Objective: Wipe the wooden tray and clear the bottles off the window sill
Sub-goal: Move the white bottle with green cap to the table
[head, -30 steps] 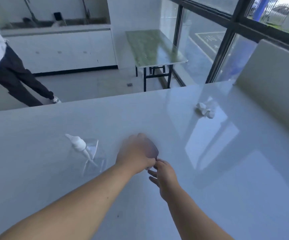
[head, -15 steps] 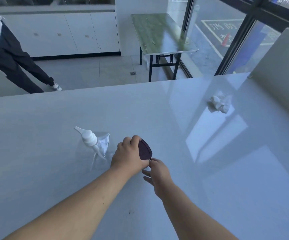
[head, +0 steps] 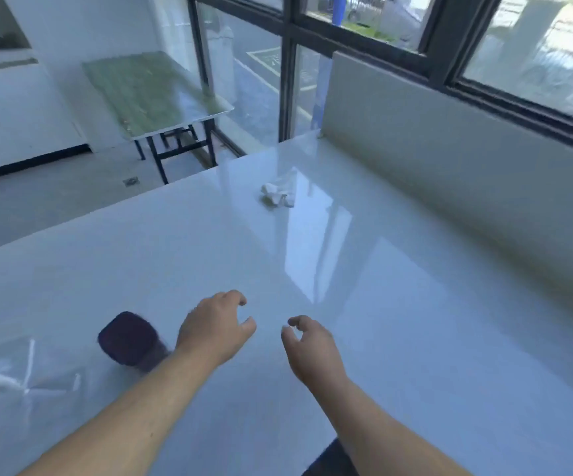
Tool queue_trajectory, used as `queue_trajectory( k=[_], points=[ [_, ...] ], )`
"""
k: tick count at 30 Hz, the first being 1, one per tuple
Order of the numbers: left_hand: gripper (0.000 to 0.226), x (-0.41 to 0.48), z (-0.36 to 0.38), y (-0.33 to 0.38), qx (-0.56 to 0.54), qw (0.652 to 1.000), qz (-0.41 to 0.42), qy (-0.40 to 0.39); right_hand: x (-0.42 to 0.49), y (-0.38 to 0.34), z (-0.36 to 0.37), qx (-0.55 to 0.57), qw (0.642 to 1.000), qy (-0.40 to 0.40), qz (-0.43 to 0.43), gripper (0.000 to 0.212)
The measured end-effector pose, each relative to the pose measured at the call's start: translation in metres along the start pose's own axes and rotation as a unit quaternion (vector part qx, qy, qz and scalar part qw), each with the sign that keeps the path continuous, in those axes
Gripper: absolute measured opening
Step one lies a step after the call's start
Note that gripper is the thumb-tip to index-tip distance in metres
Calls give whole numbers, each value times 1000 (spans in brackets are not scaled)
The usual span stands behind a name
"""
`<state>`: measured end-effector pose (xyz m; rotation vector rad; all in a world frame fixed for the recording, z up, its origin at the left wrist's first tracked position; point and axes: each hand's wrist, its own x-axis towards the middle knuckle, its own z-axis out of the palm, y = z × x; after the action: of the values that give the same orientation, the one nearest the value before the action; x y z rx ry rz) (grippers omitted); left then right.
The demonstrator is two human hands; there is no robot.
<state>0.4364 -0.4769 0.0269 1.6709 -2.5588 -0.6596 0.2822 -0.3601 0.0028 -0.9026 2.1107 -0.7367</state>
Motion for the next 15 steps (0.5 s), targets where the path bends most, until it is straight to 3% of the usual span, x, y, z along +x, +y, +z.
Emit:
queue_trajectory(
  k=[5,10,15],
  points=[
    [56,6,52,171,8,981,116,-153,-41,121,-174,-170,976,129,34,49],
    [55,-41,120,369,7,953,227,-203,-118,276,-318,-104,951,237,172,49],
    [58,-104,197,552,9,921,307,-240,-189,419,-413,0,910,314,270,39]
  ],
)
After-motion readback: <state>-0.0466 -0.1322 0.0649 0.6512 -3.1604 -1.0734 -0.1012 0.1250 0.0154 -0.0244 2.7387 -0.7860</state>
